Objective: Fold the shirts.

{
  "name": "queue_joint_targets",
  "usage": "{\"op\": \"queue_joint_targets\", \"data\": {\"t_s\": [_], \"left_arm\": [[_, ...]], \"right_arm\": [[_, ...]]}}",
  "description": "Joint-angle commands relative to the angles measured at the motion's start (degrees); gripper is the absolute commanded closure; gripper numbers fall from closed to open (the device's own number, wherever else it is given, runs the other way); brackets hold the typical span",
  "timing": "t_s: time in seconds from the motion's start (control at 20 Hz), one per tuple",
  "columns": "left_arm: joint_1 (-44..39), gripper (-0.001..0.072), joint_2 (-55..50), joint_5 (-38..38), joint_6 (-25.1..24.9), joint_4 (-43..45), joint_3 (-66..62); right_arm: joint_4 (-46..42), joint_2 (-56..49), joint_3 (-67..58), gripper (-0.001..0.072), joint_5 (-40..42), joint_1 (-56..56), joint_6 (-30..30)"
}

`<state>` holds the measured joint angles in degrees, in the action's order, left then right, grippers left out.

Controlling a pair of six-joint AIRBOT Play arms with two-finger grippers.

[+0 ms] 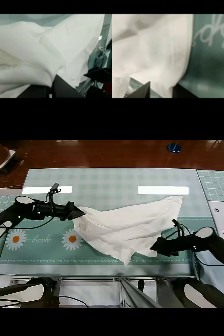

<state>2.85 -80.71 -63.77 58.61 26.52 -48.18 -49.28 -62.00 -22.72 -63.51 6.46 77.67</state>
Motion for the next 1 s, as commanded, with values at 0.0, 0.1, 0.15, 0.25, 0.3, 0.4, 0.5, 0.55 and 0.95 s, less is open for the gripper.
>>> {"op": "queue_joint_targets", "data": {"t_s": [0.0, 0.1, 0.15, 0.25, 0.3, 0.4, 0.5, 0.55, 0.95], "left_arm": [[-0.02, 0.0686, 0.37, -1.84, -0.28, -0.02, -0.11], [0.81, 0.0687, 2.23, -2.38, -0.48, -0.22, -2.21], [1.86, 0.0687, 3.76, -2.60, -0.46, -0.66, -4.92], [4.66, 0.0687, 7.89, -3.32, 1.25, -3.58, -13.92], [5.81, 0.0687, 10.01, -3.26, 1.70, -5.31, -19.06], [7.82, 0.0687, 14.16, -2.49, 3.72, -6.47, -30.64], [9.88, 0.0687, 17.94, -2.47, 4.24, -6.43, -41.20], [11.13, 0.0687, 20.04, -2.49, 4.26, -6.40, -45.38], [19.19, 0.0687, 39.52, -4.02, 11.93, 16.33, -53.96]], "right_arm": [[2.73, -5.68, -6.05, 0.0615, 2.10, -7.02, 0.46], [2.38, -5.60, -14.84, 0.0691, -2.49, -7.21, 0.42], [0.74, -4.96, -20.98, 0.0691, -5.49, -7.23, 0.68], [-4.28, -2.99, -37.48, 0.0691, -10.49, -7.23, 3.80], [-7.06, -1.97, -47.41, 0.0691, -11.96, -7.23, 5.14], [-12.41, -0.61, -66.75, 0.0691, -13.38, -7.23, 7.82], [-15.85, 0.81, -83.01, 0.0691, -14.93, -7.23, 9.11], [-16.79, 2.08, -88.85, 0.0691, -15.06, -7.23, 9.38], [-29.83, 20.94, -97.02, 0.0691, -11.89, -7.23, 11.52]]}}
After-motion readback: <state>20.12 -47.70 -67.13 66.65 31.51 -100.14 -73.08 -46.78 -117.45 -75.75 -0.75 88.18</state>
